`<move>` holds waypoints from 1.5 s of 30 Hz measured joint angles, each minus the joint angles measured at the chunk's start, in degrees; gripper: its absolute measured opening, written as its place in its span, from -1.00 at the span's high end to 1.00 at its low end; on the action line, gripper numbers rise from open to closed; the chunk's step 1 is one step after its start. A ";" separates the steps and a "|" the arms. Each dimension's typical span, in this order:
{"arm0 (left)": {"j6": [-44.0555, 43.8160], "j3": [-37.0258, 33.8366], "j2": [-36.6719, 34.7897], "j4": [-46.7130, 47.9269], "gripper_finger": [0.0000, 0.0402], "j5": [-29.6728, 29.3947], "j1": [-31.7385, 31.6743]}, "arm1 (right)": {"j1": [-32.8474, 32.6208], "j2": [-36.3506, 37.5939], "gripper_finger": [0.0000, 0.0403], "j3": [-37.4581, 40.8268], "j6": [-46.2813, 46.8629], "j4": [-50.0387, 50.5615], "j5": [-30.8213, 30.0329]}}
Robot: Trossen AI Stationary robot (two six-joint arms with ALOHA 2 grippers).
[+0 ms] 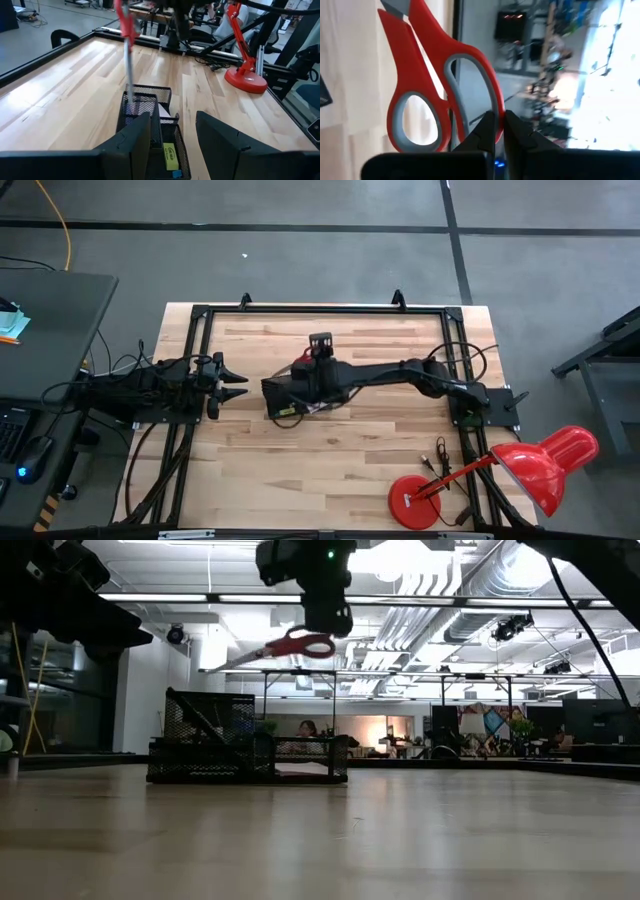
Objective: Pick and place office supplies into organizer
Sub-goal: Put the red scissors into the black desk organizer
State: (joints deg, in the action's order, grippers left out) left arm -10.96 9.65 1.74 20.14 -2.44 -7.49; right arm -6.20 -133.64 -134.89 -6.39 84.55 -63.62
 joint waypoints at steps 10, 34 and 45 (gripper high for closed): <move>-1.13 0.00 0.00 0.17 0.28 -0.15 0.01 | -2.98 0.00 0.99 0.00 -4.95 -0.43 -3.74; -1.31 0.00 0.02 0.59 0.28 -0.13 -0.01 | -2.81 -3.10 0.99 0.00 -42.68 -17.91 -10.43; -1.23 0.00 0.02 0.63 0.28 -0.13 0.00 | -2.81 -3.08 0.99 0.00 -50.81 -19.40 -9.01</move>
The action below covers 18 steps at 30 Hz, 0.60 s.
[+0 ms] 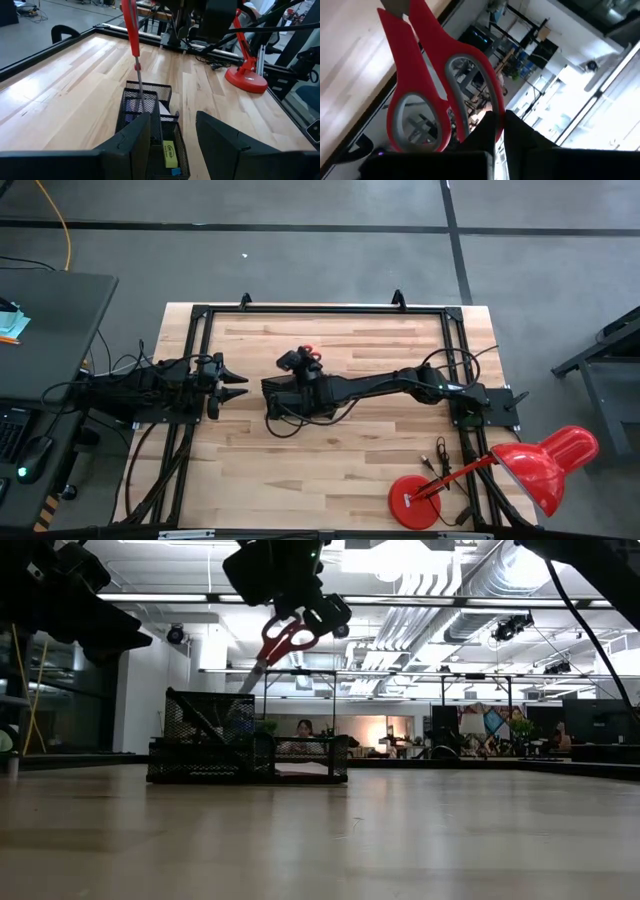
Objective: Pick and place office supplies into organizer
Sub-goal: Put the red scissors into the black desk organizer
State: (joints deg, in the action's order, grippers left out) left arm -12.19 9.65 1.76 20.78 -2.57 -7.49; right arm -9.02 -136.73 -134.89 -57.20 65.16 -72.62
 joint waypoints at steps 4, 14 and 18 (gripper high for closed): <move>0.42 0.00 -0.01 0.02 0.28 -0.01 -0.01 | 0.00 -0.12 0.99 0.00 -0.25 -2.30 2.53; 0.36 0.00 -0.02 0.04 0.28 0.11 0.01 | 0.20 -4.49 0.99 0.04 -13.40 -10.85 1.03; 0.36 0.00 -0.02 0.44 0.28 0.17 0.01 | 0.38 -6.11 1.00 0.05 -14.74 -11.23 -0.37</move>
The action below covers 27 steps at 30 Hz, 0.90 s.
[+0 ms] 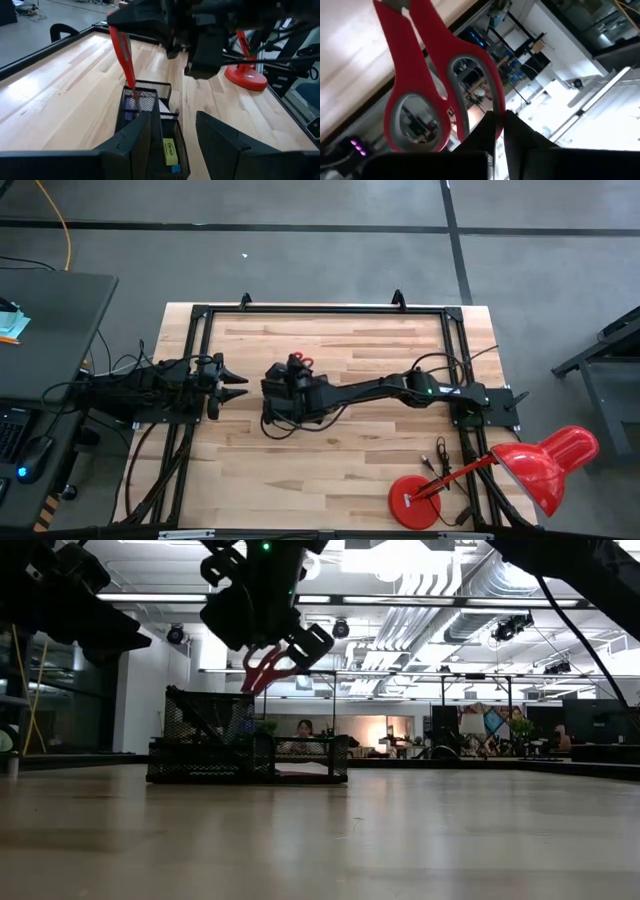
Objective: Pick and place office supplies into organizer
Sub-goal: Put the red scissors into the black desk organizer
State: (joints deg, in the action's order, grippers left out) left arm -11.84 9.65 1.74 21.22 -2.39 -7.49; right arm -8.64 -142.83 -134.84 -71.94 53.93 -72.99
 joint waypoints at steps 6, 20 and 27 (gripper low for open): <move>0.00 0.00 0.00 0.28 0.28 -0.05 -0.02 | -0.13 -0.69 1.00 -0.05 -1.86 -3.04 -0.22; 1.09 0.00 0.00 0.19 0.28 -0.20 -0.02 | -1.38 -0.65 0.76 -0.02 -9.81 -4.83 4.87; 1.07 0.00 0.00 0.23 0.28 -0.20 0.00 | -1.45 -0.65 0.61 0.02 -12.11 -5.09 6.49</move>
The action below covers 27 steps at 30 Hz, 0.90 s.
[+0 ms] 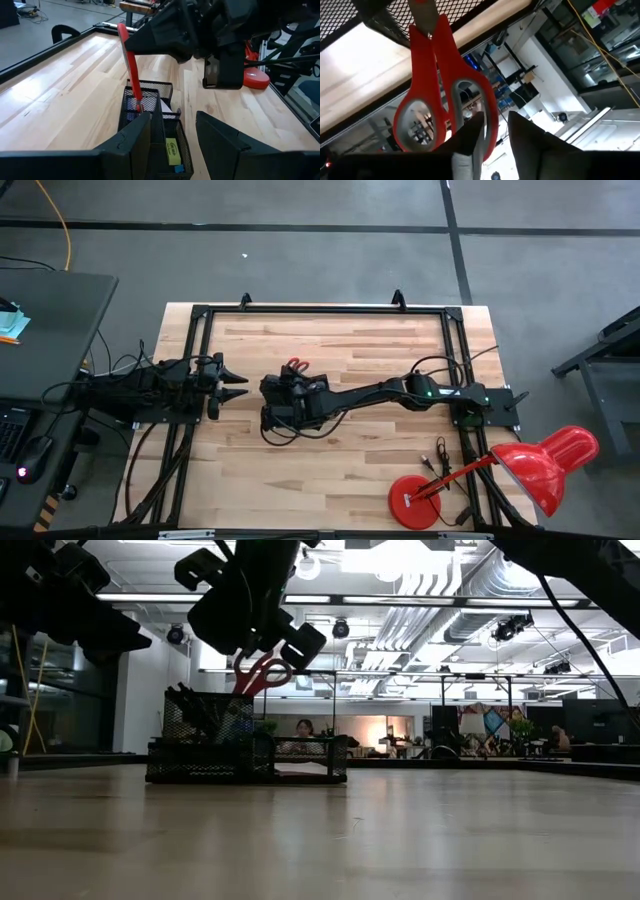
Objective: Pick and place office supplies into organizer
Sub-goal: Put the red scissors into the black desk organizer, then return to home position
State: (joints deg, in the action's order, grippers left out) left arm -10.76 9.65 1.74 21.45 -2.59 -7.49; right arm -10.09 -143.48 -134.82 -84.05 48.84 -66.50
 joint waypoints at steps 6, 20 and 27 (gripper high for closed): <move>0.00 0.00 0.00 -0.25 0.28 0.00 -0.01 | 0.05 0.00 0.35 0.00 3.66 0.05 0.58; 0.22 0.00 0.00 -0.28 0.28 0.00 0.00 | -1.24 0.00 -0.39 0.00 28.22 2.02 -8.00; 0.22 0.00 0.00 -0.28 0.28 0.00 -0.01 | -3.53 0.00 -0.39 0.00 30.26 5.30 -9.99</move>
State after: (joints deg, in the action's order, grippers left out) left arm -10.55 9.65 1.74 21.17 -2.59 -7.50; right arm -13.62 -143.48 -134.82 -53.79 54.14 -76.49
